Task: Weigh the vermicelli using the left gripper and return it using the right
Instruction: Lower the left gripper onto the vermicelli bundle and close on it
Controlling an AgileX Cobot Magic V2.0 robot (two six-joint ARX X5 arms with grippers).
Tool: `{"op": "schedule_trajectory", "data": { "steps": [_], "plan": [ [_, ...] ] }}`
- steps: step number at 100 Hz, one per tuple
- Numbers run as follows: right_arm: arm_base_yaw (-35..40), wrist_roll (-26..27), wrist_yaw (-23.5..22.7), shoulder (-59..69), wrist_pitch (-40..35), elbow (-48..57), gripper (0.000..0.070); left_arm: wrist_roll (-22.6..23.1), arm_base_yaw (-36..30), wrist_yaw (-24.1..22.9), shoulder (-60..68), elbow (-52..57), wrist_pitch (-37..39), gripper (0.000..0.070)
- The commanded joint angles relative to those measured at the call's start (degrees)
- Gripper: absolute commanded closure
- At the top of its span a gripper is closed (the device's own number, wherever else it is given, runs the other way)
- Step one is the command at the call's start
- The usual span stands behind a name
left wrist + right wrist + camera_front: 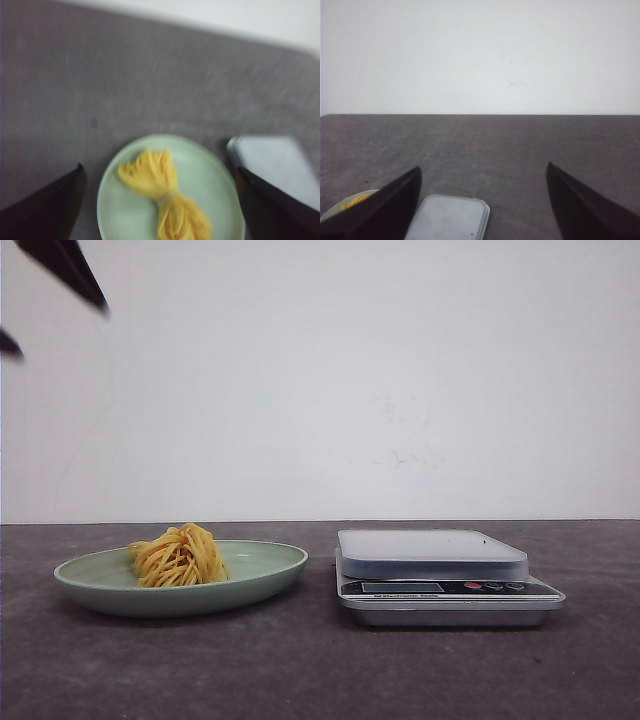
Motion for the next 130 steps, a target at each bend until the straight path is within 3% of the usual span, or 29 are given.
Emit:
{"op": "schedule_trajectory", "data": {
  "steps": [1, 31, 61, 76, 83, 90, 100, 130],
  "plan": [
    [0.0, -1.27, -0.17, 0.61, 0.77, 1.09, 0.0195, -1.51, -1.66, -1.46, 5.33, 2.32, 0.66, 0.0109],
    [0.0, -1.97, -0.17, 0.94, 0.44, 1.09, 0.0195, -2.14, -8.68, -7.45, 24.94, 8.79, 2.56, 0.0109],
    [0.02, -1.97, -0.2, 0.94, 0.02, 1.09, 0.0196, -4.74, -11.85, -9.7, 32.72, 9.55, 1.99, 0.0125],
    [0.02, -1.97, -0.2, 0.94, 0.0, 1.09, 0.0196, -4.9, -13.25, -10.38, 34.14, 9.55, 2.21, 0.0214],
    [0.02, -1.95, -0.2, 0.94, -0.09, 1.09, 0.0196, -4.94, -13.7, -10.36, 34.53, 9.55, 2.43, 0.0292],
    [0.02, -1.95, -0.2, 0.94, -0.13, 1.09, 0.0196, -4.92, -13.94, -10.36, 34.82, 9.55, 2.49, 0.0424],
    [0.02, -1.92, -0.17, 0.94, -0.13, 1.09, 0.0196, -4.85, -14.1, -10.36, 34.91, 9.55, 2.45, 0.07],
    [0.0, -1.99, -0.15, 0.92, -0.72, 1.09, 0.0197, -4.37, -14.08, -11.43, 34.23, 10.4, 1.46, 0.0694]
  ]
}}
